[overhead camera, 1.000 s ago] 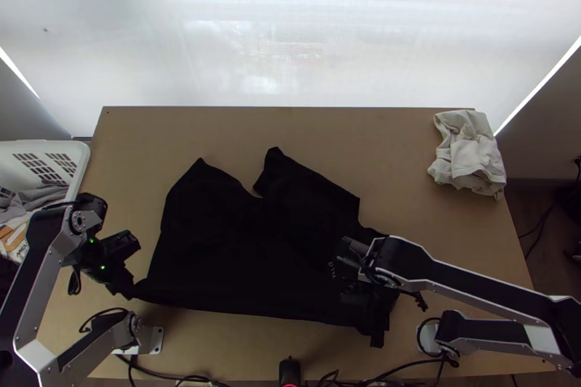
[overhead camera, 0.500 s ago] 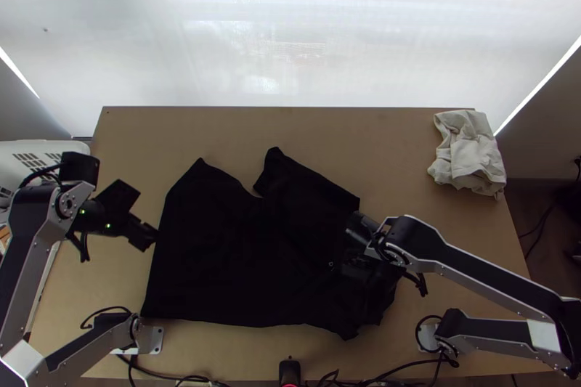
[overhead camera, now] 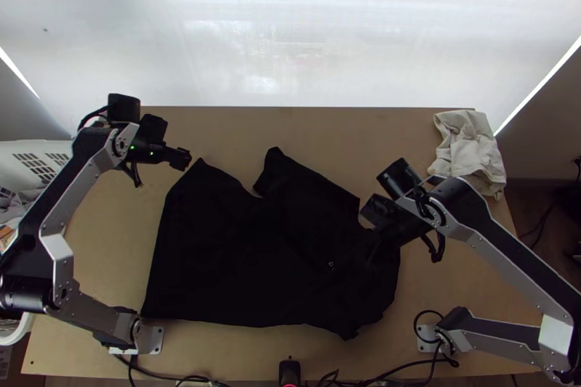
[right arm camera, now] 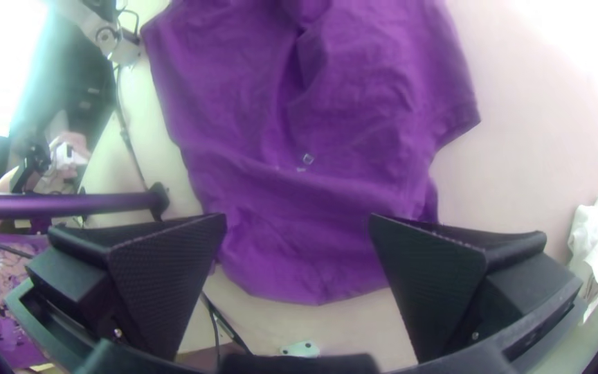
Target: Fold the t-shirt
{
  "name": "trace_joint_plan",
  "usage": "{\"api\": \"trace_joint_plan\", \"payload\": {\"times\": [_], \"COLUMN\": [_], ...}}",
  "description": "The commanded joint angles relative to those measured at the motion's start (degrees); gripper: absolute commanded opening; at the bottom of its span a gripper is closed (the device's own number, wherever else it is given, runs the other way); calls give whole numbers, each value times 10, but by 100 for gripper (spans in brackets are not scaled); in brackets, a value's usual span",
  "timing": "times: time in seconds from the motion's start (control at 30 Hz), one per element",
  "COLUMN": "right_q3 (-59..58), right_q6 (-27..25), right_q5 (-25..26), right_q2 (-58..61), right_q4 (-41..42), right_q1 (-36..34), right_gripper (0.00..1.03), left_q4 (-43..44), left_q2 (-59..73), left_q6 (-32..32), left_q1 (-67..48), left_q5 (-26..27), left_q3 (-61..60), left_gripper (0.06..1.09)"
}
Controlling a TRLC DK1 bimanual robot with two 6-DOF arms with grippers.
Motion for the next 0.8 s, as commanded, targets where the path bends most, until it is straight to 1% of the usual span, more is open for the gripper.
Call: {"api": "trace_joint_plan", "payload": {"times": [0.0, 0.13, 0.4, 0.47, 0.57, 0.67, 0.7, 0.77], "right_q3": [49, 57, 99, 108, 120, 141, 144, 151], "right_q6": [8, 8, 8, 8, 8, 5, 4, 0], "right_q5": [7, 9, 9, 9, 18, 28, 29, 30], "right_q2": [26, 52, 115, 128, 153, 195, 207, 233], "right_q4": [45, 69, 88, 111, 166, 183, 193, 208], "right_q1": [-54, -70, -73, -83, -101, -110, -110, -109], "right_gripper": [95, 95, 95, 95, 95, 95, 95, 95], "left_q4": [50, 52, 73, 72, 66, 61, 59, 53], "left_q2": [114, 136, 163, 167, 174, 178, 180, 182], "left_q6": [-19, -19, -25, -28, -37, -40, -40, -36], "left_q1": [-25, -28, -28, -32, -37, -40, -41, -42], "left_q5": [-34, -43, -45, -45, -45, -45, -45, -44], "left_q3": [28, 23, 27, 27, 25, 16, 14, 9], "left_gripper": [99, 99, 99, 99, 99, 97, 96, 87]}}
